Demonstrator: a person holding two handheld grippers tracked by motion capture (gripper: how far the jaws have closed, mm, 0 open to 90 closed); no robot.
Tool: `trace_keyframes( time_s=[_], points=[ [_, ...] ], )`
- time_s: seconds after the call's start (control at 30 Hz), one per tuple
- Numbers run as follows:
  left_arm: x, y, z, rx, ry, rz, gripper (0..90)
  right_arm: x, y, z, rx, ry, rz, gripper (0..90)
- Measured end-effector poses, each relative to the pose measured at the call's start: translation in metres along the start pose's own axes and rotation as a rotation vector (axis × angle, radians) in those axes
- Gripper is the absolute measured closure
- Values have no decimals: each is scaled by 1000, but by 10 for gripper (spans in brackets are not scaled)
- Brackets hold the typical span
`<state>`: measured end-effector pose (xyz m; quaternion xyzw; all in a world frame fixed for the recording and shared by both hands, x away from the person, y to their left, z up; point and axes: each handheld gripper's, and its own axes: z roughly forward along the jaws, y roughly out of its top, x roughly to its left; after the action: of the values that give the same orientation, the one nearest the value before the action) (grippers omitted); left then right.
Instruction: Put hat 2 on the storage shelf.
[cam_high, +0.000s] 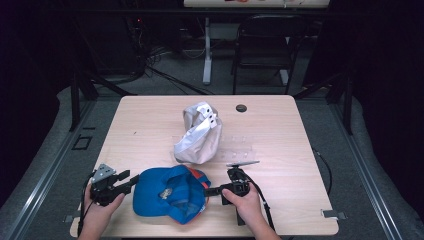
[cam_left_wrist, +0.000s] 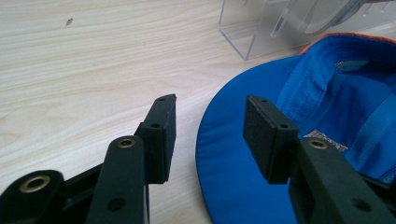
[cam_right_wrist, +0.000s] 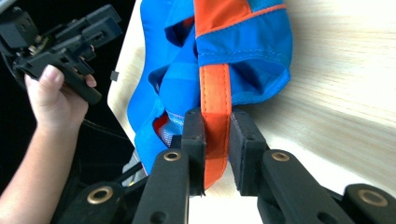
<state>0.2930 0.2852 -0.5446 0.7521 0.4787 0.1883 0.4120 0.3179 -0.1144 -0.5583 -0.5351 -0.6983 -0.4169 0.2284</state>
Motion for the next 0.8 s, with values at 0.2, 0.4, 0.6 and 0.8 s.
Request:
trace_keyframes(
  time_s=[0.2,0.4,0.6,0.8],
  points=[
    [-6,8,13,3,-27,20,543,-6,-4,-23,-69,4,45,779],
    [-9,15,26,10,-56,42,542,-13,-10,-50,-132,0,68,779],
    [-14,23,36,12,-74,57,542,-20,-16,-77,-181,-41,96,779],
    [-17,27,42,11,-83,61,542,-21,-18,-99,-241,-32,129,780]
  ],
)
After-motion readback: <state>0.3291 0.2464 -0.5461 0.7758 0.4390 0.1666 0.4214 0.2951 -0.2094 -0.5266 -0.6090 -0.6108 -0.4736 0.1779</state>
